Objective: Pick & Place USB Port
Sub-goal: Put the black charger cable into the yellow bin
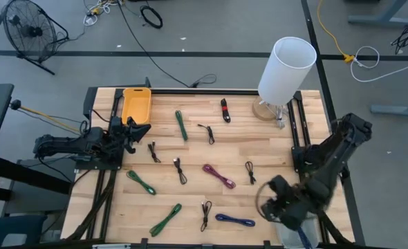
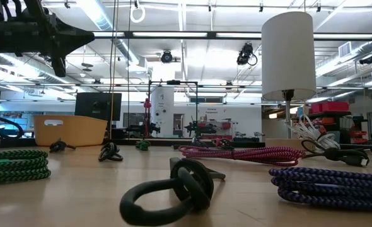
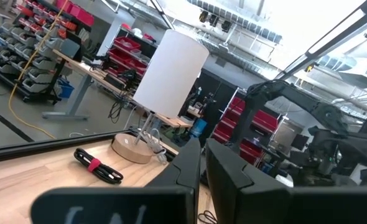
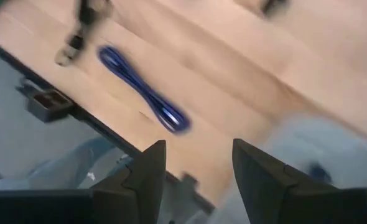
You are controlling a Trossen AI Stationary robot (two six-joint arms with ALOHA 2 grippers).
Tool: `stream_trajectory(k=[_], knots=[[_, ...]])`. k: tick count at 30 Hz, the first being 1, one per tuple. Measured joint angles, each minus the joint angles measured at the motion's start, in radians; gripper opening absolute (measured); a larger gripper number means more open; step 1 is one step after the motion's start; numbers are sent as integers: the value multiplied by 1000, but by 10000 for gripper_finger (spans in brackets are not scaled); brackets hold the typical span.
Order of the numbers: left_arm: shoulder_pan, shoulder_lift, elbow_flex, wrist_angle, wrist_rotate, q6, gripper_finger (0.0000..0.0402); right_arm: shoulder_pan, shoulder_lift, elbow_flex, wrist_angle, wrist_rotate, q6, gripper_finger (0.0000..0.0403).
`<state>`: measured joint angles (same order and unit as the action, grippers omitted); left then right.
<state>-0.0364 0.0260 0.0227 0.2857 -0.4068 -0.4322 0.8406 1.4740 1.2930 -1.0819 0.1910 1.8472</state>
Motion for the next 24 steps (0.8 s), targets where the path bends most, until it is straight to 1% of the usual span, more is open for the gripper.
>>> stream_trajectory(k=[3, 5, 7, 13, 17, 19, 21, 24], knots=[[0, 0, 0, 0, 0, -1, 28, -93, 4, 0, 30, 4, -155, 183], [0, 0, 0, 0, 0, -2, 28, -147, 4, 0, 28, 15, -225, 183], [0, 0, 0, 0, 0, -2, 28, -198, 4, 0, 0, -11, -278, 183], [0, 0, 0, -1, 0, -2, 28, -310, 8, 0, -108, -26, -299, 183], [0, 0, 0, -1, 0, -2, 28, -371, 17, 0, -122, -18, -343, 183], [0, 0, 0, -3, 0, -2, 28, -399, 24, -12, -114, -21, -363, 183], [0, 0, 0, -5, 0, -2, 28, -419, 26, -53, -97, -35, -364, 183], [0, 0, 0, -7, 11, -2, 28, -438, 26, -146, 5, -70, -359, 183]])
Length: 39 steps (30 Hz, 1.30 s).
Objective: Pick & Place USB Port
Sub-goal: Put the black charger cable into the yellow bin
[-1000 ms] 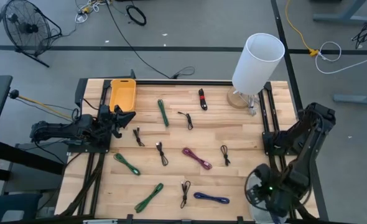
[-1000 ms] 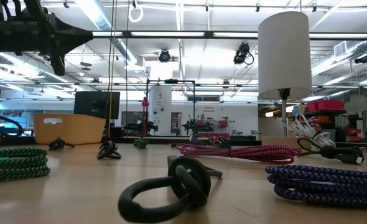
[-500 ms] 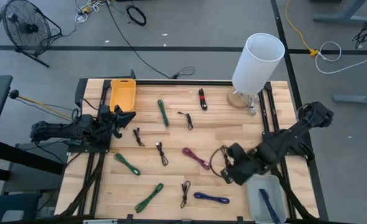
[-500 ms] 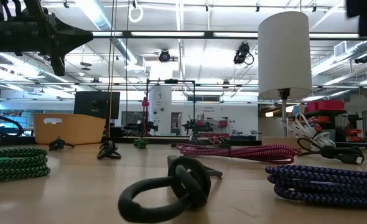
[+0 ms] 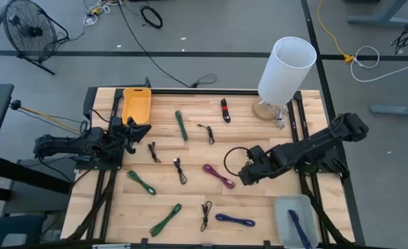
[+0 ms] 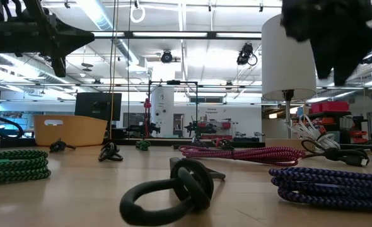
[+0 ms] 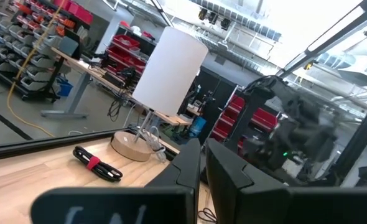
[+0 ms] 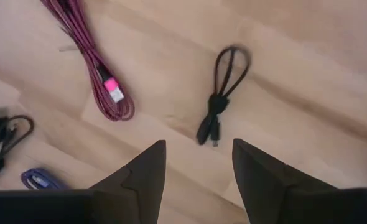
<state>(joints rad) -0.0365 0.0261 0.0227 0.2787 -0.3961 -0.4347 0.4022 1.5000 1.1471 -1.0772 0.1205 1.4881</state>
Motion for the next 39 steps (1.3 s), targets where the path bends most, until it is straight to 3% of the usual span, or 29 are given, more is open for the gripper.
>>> stream_trajectory(k=[10, 31, 34, 39], knots=[[0, 0, 0, 0, 1, 0, 28, -60, 1, -322, 435, -79, 48, 183], [0, 0, 0, -6, 1, 2, 28, -155, 51, -378, 502, -128, -55, 179], [0, 0, 0, -9, 1, 2, 28, -165, 68, -378, 498, -152, -52, 148], [0, 0, 0, -9, 1, 2, 28, -173, 93, -375, 486, -186, -84, 23]])
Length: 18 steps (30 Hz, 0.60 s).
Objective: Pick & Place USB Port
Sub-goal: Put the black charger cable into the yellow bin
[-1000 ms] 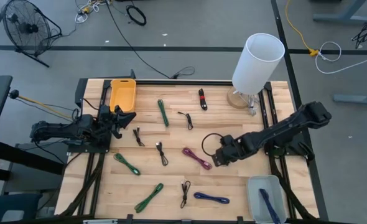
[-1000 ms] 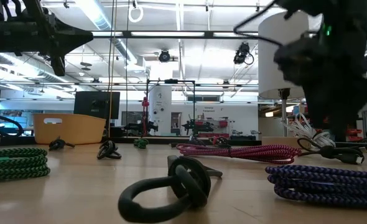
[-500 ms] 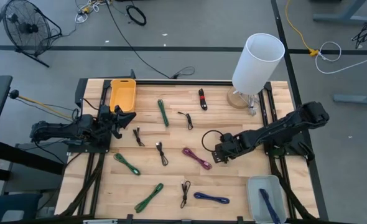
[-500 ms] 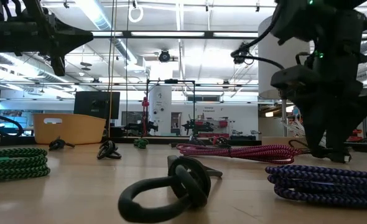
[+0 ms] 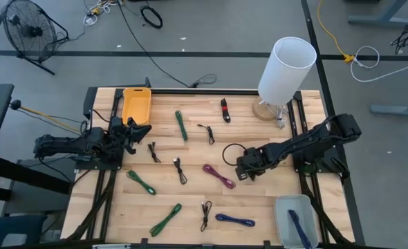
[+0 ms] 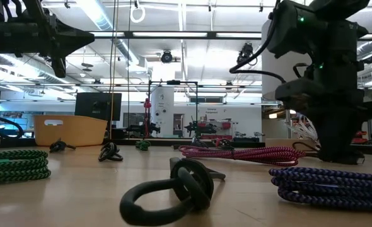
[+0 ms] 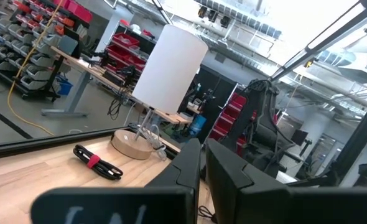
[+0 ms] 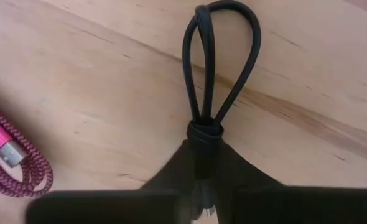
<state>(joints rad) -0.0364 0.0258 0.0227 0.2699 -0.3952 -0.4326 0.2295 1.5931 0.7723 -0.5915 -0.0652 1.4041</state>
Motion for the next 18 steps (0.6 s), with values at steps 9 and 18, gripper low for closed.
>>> stream_trajectory(k=[9, 18], knots=[[0, 0, 0, 0, 32, 0, 28, -13, -107, 80, 25, -35, -91, 9], [0, 0, 0, 36, 85, -35, 28, -3, -258, 488, 31, 259, -455, 8]])
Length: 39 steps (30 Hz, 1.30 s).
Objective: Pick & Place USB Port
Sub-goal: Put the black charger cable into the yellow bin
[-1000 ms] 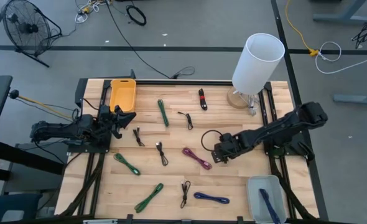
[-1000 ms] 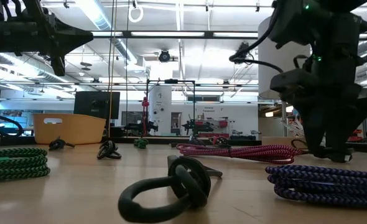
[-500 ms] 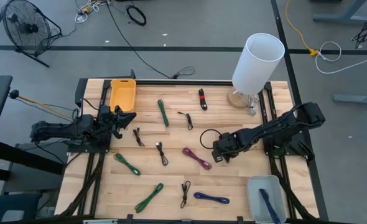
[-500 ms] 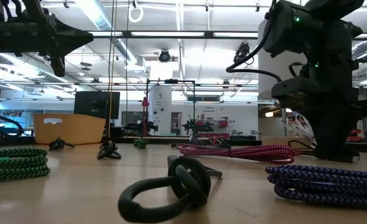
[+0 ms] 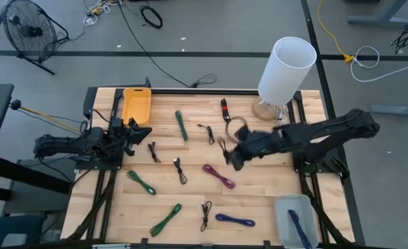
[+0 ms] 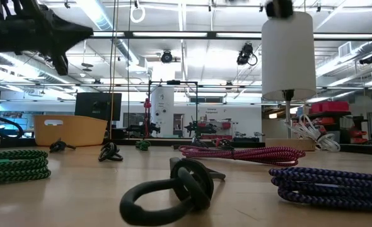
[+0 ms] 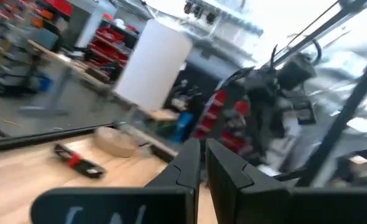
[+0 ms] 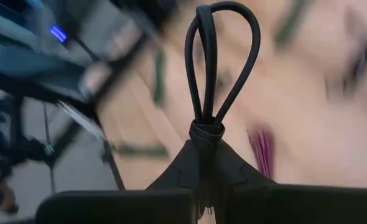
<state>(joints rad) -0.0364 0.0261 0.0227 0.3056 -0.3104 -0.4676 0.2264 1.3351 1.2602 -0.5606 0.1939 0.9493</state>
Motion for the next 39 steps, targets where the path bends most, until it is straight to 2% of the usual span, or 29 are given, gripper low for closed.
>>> stream_trajectory(k=[4, 6, 8, 14, 18, 21, 27, 33, 36, 39], knots=[[0, 7, 7, 111, 159, -65, 28, -4, 0, 143, 12, 104, -154, 8], [0, 38, 46, 104, 220, -71, 28, -13, 5, 170, 35, 110, -191, 8], [-1, 104, 114, 111, 230, -36, 28, -22, 6, 171, 82, 91, -214, 8], [0, 449, 404, 111, 233, 207, 28, -24, 38, 171, 265, -7, -278, 7], [1, 705, 601, 107, 286, 239, 28, -24, 61, 171, 382, -37, -329, 5], [1, 864, 739, 103, 358, 248, 28, -26, 68, 171, 391, -36, -356, 5], [0, 1100, 993, 65, 452, 277, 28, -29, 67, 171, 386, -27, -393, 5], [0, 1250, 1153, -42, 465, 283, 28, -30, 66, 171, 380, -2, -411, 4], [0, 1296, 1184, -48, 465, 295, 32, -29, 66, 171, 370, 1, -416, 4], [0, 1305, 1189, -48, 442, 301, 55, -30, 63, 171, 354, 1, -417, 4]])
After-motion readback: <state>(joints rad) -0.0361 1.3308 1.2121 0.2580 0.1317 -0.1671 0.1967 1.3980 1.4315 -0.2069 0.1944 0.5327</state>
